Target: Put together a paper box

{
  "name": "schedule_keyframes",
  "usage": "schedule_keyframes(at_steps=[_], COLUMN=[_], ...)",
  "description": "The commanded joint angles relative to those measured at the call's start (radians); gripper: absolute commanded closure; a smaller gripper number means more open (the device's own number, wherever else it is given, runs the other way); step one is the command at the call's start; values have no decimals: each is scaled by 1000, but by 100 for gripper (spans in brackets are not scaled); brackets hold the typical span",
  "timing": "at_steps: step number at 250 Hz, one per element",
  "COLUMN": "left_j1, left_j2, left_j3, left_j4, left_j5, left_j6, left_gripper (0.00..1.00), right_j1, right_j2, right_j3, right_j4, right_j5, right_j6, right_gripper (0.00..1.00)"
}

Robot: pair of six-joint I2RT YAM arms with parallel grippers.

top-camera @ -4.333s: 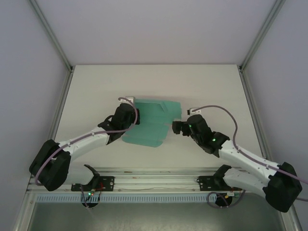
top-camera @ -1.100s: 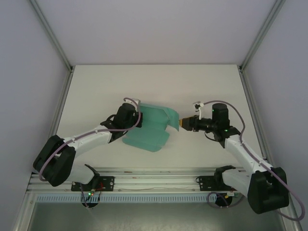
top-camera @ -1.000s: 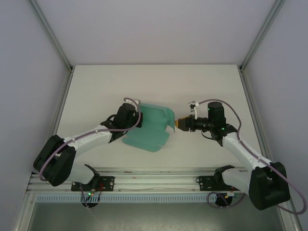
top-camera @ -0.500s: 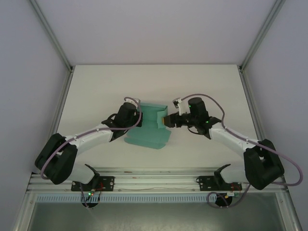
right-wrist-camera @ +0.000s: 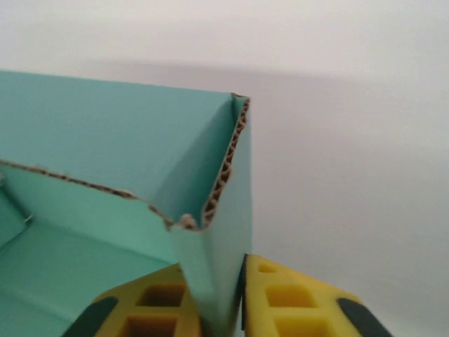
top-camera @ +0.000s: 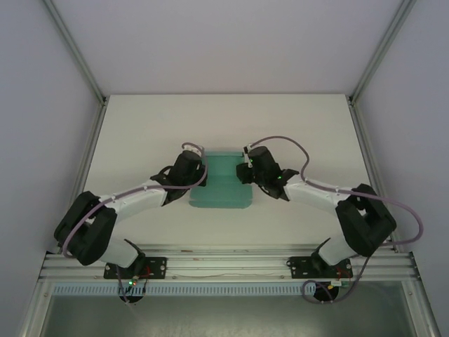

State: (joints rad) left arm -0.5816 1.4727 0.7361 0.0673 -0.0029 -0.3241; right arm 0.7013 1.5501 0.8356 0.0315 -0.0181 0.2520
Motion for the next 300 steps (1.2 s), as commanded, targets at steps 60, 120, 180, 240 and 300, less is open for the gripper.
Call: schedule_keyframes(at_steps=[60,120,180,240,300], left_j1=[-31,-30,-31,-32,-31], left_j2=[102,114,118,127,146], left_j3=[106,124,128,135,157], left_j4=[-63,-92,-90,-81,-92], left_j5=[-62,-90,-85,-59,-70], left_j6=[-91,-112,-119,-122,-107], left_gripper=[100,100,100,100,100], right_j1=[45,45,42,43,43], right_j2=[251,372,295,170,42], right_j3=[216,316,149,-56,-100], right_j4=[-416,-631,-158,339,295], right_j5=[687,906,699,338,261], right_j6=[260,367,169,-40,-54], right_gripper=[98,98,97,66,32])
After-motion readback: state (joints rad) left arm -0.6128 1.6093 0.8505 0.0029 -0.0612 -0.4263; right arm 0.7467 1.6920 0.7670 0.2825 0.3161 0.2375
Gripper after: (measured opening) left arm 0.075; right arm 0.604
